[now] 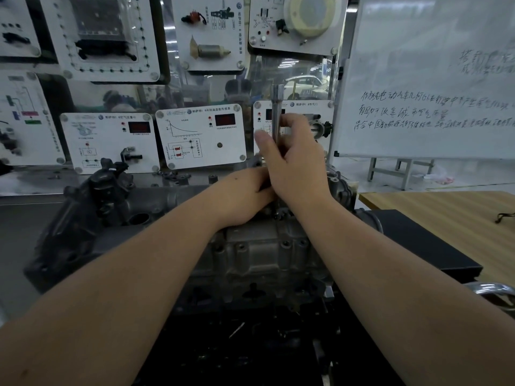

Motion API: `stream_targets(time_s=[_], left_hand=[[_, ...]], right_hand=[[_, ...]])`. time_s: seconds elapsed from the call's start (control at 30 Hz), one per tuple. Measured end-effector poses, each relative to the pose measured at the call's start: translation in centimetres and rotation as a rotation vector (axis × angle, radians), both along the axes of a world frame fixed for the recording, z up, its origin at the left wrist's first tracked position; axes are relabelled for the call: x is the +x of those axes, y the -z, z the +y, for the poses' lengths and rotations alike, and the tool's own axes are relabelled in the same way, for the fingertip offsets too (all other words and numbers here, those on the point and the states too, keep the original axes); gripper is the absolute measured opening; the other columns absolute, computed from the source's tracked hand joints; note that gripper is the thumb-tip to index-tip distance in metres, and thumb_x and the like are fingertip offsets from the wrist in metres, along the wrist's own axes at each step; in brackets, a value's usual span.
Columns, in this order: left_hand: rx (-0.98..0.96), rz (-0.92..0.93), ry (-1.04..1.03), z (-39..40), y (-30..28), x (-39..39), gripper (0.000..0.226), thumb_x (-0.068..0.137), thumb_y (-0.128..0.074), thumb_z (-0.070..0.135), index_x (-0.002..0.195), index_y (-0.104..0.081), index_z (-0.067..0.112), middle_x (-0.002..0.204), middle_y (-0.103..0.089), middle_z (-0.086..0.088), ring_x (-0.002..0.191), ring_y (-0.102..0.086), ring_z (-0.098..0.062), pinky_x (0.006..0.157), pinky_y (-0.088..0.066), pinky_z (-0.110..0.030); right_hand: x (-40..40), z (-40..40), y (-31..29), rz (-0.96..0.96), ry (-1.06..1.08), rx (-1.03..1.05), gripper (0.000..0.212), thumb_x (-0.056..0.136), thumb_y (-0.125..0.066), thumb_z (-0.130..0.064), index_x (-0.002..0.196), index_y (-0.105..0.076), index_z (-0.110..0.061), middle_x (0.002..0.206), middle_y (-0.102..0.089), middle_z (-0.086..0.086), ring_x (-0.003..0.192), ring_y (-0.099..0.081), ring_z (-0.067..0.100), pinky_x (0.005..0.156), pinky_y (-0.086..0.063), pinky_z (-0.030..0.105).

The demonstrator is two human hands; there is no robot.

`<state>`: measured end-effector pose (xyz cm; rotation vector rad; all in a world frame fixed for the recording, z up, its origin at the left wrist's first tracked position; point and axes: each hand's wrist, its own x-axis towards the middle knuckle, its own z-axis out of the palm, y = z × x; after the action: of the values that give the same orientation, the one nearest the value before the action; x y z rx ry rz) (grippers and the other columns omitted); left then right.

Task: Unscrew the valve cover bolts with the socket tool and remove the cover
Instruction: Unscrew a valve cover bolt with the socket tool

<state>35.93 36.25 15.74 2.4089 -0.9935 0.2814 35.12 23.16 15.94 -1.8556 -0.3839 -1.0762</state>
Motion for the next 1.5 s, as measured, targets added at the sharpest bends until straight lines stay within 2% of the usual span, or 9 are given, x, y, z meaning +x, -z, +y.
stream_targets(time_s=[0.23,0.4,0.57,0.77,0.9,1.0,1.2,1.37,1.5], left_hand=[[0.0,0.012,-0.048,-0.26,0.02,-0.3,0.027,0.106,-0.045,0.031,0.085,-0.044,0.048,0.085,-0.057,0.021,0.074,-0.057,0.007,0.062,-0.039,-0.016],[0.019,-0.002,-0.049,-0.19,-0.18,-0.33,0.029,0.105,-0.048,0.031,0.08,-0.046,0.046,0.079,-0.055,0.022,0.068,-0.056,0.011,0.06,-0.036,-0.015],[0.016,-0.009,-0.06,-0.38,0.11,-0.19,0.027,0.105,-0.047,0.032,0.083,-0.045,0.045,0.083,-0.057,0.02,0.075,-0.056,0.003,0.065,-0.041,-0.019],[0.036,0.01,-0.047,-0.3,-0.16,-0.48,0.027,0.106,-0.046,0.032,0.082,-0.047,0.043,0.084,-0.054,0.022,0.073,-0.056,0.013,0.063,-0.035,-0.017],[0.022,-0.004,-0.043,-0.22,-0.12,-0.39,0.03,0.104,-0.052,0.033,0.081,-0.043,0.049,0.078,-0.052,0.026,0.068,-0.052,0.022,0.062,-0.034,-0.015],[0.008,-0.015,-0.04,-0.35,-0.01,-0.37,0.028,0.104,-0.052,0.035,0.082,-0.043,0.05,0.079,-0.052,0.027,0.069,-0.055,0.011,0.063,-0.035,-0.014],[0.034,-0.003,-0.062,-0.44,-0.15,-0.57,0.026,0.106,-0.044,0.035,0.082,-0.046,0.044,0.083,-0.058,0.018,0.074,-0.056,0.0,0.064,-0.039,-0.024],[0.033,-0.027,-0.055,-0.36,-0.17,-0.45,0.029,0.104,-0.051,0.033,0.078,-0.046,0.044,0.076,-0.057,0.018,0.067,-0.054,0.002,0.06,-0.037,-0.021],[0.024,-0.02,-0.073,-0.46,-0.09,-0.31,0.027,0.104,-0.05,0.034,0.079,-0.047,0.044,0.08,-0.058,0.016,0.072,-0.055,0.001,0.063,-0.04,-0.024]], right_hand=[[0.17,0.09,0.01,-0.018,0.031,-0.069,0.02,0.109,-0.042,-0.028,0.099,-0.056,-0.018,0.079,-0.067,-0.012,0.065,-0.059,-0.004,0.064,-0.044,0.009],[-0.01,0.04,0.01,0.009,-0.027,-0.012,0.03,0.103,-0.055,-0.039,0.126,-0.053,-0.019,0.083,-0.073,-0.005,0.072,-0.066,0.003,0.066,-0.053,0.023],[0.14,0.12,0.12,-0.07,0.029,-0.046,0.025,0.105,-0.052,-0.029,0.092,-0.058,-0.009,0.074,-0.066,-0.005,0.071,-0.06,0.003,0.062,-0.047,0.018],[0.19,0.19,0.08,-0.007,-0.022,-0.005,0.026,0.109,-0.042,-0.031,0.092,-0.056,-0.018,0.077,-0.07,-0.006,0.064,-0.06,-0.005,0.061,-0.045,0.011],[-0.17,0.17,0.01,-0.034,-0.013,-0.01,0.023,0.103,-0.057,-0.04,0.113,-0.055,-0.019,0.081,-0.071,-0.003,0.073,-0.065,0.006,0.064,-0.051,0.022],[-0.13,0.16,-0.07,-0.06,0.037,-0.013,0.027,0.105,-0.053,-0.033,0.099,-0.059,-0.007,0.081,-0.069,0.005,0.07,-0.061,0.014,0.066,-0.049,0.034],[0.13,0.2,0.01,-0.031,0.026,-0.01,0.041,0.108,-0.041,-0.033,0.089,-0.064,-0.006,0.072,-0.064,-0.013,0.066,-0.06,-0.002,0.066,-0.046,0.011],[-0.02,0.11,-0.03,-0.042,0.005,-0.022,0.027,0.103,-0.056,-0.039,0.101,-0.056,-0.013,0.072,-0.063,-0.005,0.07,-0.06,0.008,0.061,-0.048,0.026],[0.11,0.19,-0.02,-0.048,0.011,-0.003,0.031,0.107,-0.047,-0.032,0.093,-0.06,-0.008,0.076,-0.067,-0.009,0.065,-0.06,-0.001,0.059,-0.045,0.014]])
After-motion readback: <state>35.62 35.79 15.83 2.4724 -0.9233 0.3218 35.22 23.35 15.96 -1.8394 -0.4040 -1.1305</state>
